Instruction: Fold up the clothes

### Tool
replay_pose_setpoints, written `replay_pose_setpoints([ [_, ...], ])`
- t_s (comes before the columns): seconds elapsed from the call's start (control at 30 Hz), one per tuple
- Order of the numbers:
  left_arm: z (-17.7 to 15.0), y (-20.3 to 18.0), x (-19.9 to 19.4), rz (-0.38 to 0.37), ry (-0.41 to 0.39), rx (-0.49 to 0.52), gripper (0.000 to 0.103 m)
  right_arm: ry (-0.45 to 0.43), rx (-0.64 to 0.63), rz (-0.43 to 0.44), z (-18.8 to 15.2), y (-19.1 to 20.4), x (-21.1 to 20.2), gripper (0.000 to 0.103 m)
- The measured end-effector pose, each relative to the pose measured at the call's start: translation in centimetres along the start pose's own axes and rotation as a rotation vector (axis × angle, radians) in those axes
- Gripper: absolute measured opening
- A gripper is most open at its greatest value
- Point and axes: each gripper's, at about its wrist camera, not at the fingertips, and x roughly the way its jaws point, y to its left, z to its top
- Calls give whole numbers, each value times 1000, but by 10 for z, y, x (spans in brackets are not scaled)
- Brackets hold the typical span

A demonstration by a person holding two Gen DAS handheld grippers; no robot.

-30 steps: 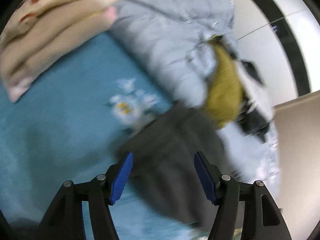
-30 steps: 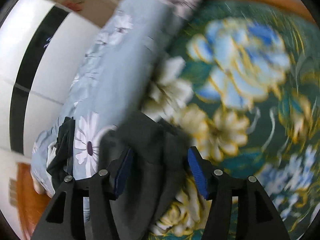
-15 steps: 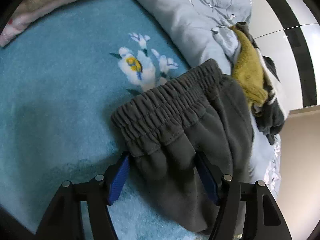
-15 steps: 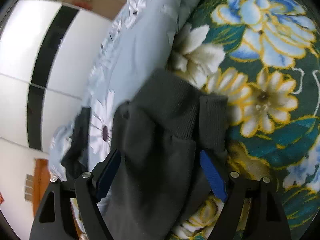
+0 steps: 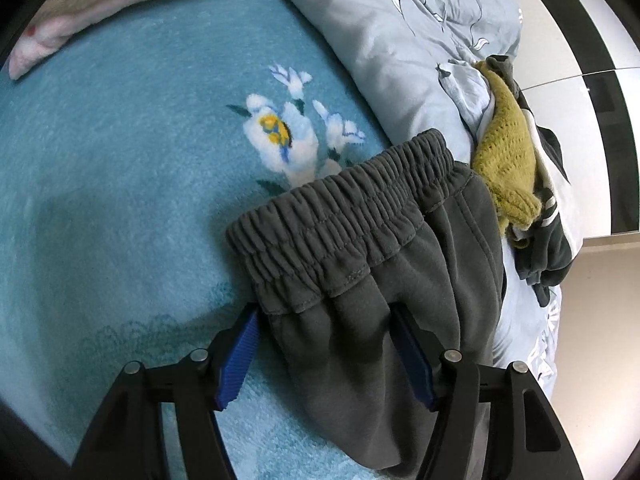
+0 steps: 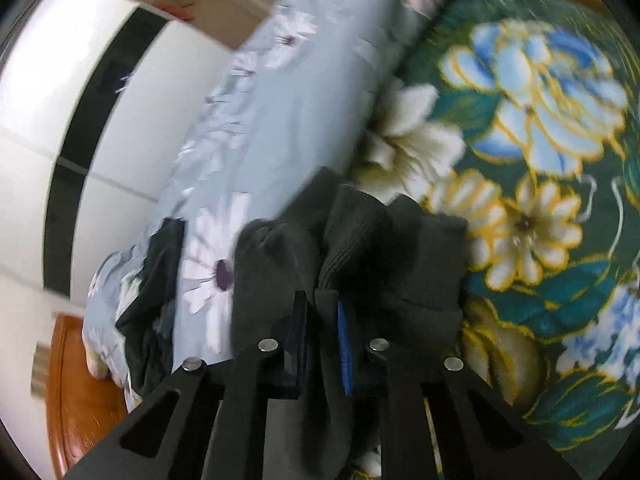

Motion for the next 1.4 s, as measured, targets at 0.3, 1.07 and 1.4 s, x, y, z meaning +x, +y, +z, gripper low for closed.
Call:
replay_pose_setpoints([
  [0.3, -3, -1, 2, 7, 14, 8, 68, 29, 54, -75, -12, -44, 0, 22],
  [1.07, -9, 16, -8, -75, -19, -79, 70, 24, 110, -24, -19, -68, 10, 50],
  [1.4, -8, 13, -9, -31, -21, -83, 72, 21, 156, -55, -14, -45, 30, 47],
])
